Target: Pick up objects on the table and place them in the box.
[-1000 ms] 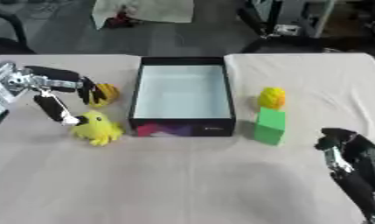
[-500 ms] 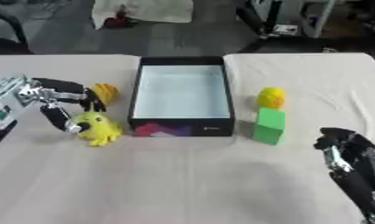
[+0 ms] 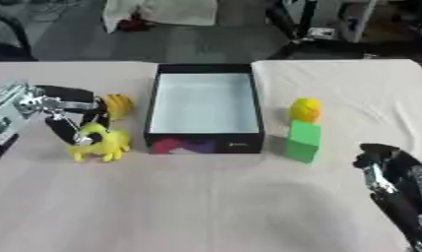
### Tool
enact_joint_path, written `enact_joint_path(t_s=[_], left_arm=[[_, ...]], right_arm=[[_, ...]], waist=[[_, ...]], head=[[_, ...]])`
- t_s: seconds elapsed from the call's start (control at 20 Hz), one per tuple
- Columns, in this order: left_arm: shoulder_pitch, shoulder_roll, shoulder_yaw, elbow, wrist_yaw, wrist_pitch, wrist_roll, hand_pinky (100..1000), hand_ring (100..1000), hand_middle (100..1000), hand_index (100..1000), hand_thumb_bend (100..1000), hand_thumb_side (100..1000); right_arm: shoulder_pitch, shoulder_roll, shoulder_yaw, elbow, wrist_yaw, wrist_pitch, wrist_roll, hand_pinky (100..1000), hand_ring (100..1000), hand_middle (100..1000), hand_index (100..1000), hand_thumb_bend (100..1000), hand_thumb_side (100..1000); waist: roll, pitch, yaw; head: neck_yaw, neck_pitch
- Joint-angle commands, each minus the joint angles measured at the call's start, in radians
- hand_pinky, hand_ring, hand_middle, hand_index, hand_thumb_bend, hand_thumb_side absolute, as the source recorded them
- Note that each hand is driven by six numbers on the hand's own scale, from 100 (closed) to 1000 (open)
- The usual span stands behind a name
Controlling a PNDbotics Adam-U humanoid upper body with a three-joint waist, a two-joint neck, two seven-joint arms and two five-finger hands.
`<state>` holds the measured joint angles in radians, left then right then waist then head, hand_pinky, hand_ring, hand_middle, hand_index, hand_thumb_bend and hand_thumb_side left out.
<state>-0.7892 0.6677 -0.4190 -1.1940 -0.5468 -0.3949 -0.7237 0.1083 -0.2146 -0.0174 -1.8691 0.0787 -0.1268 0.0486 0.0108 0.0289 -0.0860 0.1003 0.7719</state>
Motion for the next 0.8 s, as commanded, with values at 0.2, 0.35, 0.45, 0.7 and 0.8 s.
enact_joint_path(t_s=[0.2, 0.35, 0.45, 0.7, 0.8], left_arm=[[-0.168, -0.029, 0.042, -0.063, -0.019, -0.091, -0.121, 581, 403, 398, 516, 100, 100], [-0.238, -0.138, 0.05, 0.029, -0.085, -0.093, -0.097, 584, 405, 402, 520, 100, 100], [-0.272, -0.217, 0.061, 0.1, -0.147, -0.104, -0.076, 587, 407, 405, 522, 100, 100], [-0.309, -0.371, 0.103, 0.257, -0.317, -0.132, -0.004, 592, 413, 414, 531, 100, 100], [-0.311, -0.414, 0.116, 0.311, -0.391, -0.142, 0.028, 604, 427, 431, 547, 100, 100]], right_arm=[[0.003, -0.018, 0.001, -0.005, 0.0, -0.001, 0.002, 711, 606, 548, 701, 100, 530], [0.003, -0.015, 0.001, -0.004, -0.002, 0.0, 0.002, 711, 606, 548, 701, 100, 532], [0.0, -0.014, 0.004, -0.004, -0.004, -0.001, 0.004, 711, 606, 548, 701, 100, 529], [-0.009, -0.008, 0.012, -0.004, -0.012, -0.001, 0.012, 711, 606, 548, 701, 100, 532], [-0.013, -0.006, 0.016, -0.003, -0.015, -0.001, 0.017, 711, 606, 548, 700, 100, 537]], waist=[[0.008, -0.031, 0.0], [0.004, -0.032, -0.005], [0.001, -0.031, -0.011], [-0.009, -0.024, -0.036], [-0.011, -0.021, -0.044]], head=[[0.007, -0.002], [0.013, -0.002], [0.015, -0.002], [0.027, -0.002], [0.033, -0.002]])
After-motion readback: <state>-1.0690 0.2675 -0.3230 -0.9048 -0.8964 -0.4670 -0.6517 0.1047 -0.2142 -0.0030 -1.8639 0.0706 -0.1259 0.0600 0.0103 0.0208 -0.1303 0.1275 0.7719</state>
